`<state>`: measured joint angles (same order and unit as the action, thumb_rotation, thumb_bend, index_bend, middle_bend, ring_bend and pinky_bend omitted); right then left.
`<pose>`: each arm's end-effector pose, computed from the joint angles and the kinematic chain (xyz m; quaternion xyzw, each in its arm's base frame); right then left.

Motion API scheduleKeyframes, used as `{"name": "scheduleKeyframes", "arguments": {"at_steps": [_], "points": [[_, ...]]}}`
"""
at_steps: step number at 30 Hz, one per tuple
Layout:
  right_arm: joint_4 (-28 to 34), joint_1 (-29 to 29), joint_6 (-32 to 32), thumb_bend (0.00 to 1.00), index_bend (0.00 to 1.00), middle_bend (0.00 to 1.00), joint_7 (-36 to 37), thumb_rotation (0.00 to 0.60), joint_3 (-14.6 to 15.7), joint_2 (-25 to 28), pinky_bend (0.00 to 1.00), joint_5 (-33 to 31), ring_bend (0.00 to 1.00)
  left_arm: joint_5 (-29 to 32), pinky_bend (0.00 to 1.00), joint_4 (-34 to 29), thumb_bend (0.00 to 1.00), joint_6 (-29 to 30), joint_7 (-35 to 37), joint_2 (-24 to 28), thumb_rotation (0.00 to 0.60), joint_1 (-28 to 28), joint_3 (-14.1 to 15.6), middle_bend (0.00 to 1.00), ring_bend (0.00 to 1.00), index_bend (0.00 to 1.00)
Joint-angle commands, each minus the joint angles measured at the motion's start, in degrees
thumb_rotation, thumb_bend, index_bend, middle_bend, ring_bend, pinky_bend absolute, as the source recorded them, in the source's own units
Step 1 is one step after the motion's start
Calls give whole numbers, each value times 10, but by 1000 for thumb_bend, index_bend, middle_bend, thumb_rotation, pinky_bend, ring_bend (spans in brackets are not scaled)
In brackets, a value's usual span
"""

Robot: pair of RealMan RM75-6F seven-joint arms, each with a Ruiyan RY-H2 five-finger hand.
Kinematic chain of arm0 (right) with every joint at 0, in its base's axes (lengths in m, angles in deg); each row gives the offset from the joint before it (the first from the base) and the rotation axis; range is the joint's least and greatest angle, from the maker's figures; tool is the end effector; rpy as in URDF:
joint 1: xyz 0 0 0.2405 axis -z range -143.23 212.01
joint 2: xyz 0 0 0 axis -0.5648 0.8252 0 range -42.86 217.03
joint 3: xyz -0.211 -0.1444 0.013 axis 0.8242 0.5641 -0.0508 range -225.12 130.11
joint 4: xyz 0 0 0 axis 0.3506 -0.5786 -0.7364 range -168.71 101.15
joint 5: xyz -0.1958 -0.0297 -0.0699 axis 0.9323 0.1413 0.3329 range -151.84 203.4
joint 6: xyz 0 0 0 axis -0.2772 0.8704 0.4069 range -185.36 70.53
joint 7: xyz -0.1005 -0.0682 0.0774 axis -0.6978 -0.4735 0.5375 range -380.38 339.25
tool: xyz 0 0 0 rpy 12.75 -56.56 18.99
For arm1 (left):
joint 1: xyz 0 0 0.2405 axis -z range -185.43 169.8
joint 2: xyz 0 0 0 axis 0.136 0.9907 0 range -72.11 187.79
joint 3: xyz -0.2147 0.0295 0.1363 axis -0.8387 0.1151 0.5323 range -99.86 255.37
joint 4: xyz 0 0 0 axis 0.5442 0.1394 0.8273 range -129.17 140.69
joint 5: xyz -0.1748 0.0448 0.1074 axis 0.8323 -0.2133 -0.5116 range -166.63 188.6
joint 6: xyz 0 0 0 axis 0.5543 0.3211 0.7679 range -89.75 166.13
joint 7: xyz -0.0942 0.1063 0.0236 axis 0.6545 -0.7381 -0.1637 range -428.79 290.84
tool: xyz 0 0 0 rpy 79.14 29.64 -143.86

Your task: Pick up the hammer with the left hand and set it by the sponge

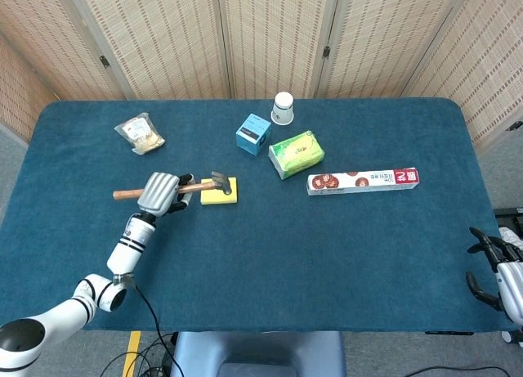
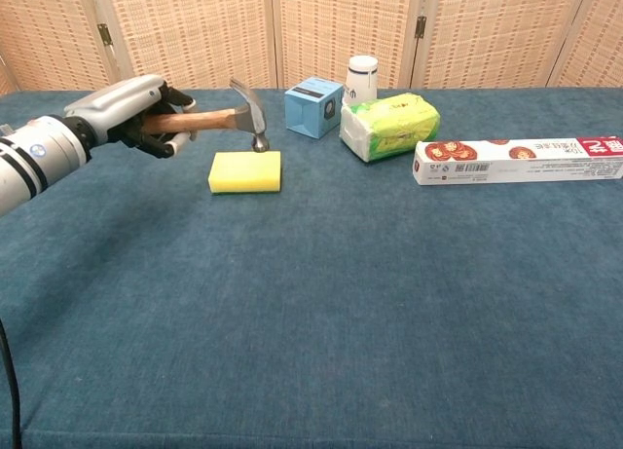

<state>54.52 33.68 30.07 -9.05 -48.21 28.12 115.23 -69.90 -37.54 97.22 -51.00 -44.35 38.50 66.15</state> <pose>-0.3348 -0.1507 0.1928 0.5870 -0.4074 0.3913 0.5799 -0.1866 0.4209 -0.0090 -0.6745 -0.3645 -0.4780 0.4286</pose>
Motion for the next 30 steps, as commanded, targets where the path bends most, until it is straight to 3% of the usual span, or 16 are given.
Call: {"name": "scheduleKeyframes", "arguments": {"at_steps": [1,10,13,20,30], "points": [[1,0,0,349,91,384,-1,600,-1,1,238,-1,207,8,976,30,734,-13,8,-16,600,2,0,818,804,787],[5,1,-3,349,91,384,-6,600,-1,1,238,-6,207,-13,976,125,734,-27,-10,-59,600,7,34,819,804,787],[5,3,-1,348,93,384,-6,600,-1,2,237,-5,207,-12,976,136,734,-23,1,-64,600,7,32,819,804,787],[4,3,1,349,98,384,-4,600,-1,1,237,-1,207,10,977,102,734,8,55,-37,600,0,1,819,804,787],[2,0,-3,349,98,385,-4,600,-3,-2,237,-2,207,12,978,86,734,-7,32,-24,600,-8,11,819,804,787]]}}
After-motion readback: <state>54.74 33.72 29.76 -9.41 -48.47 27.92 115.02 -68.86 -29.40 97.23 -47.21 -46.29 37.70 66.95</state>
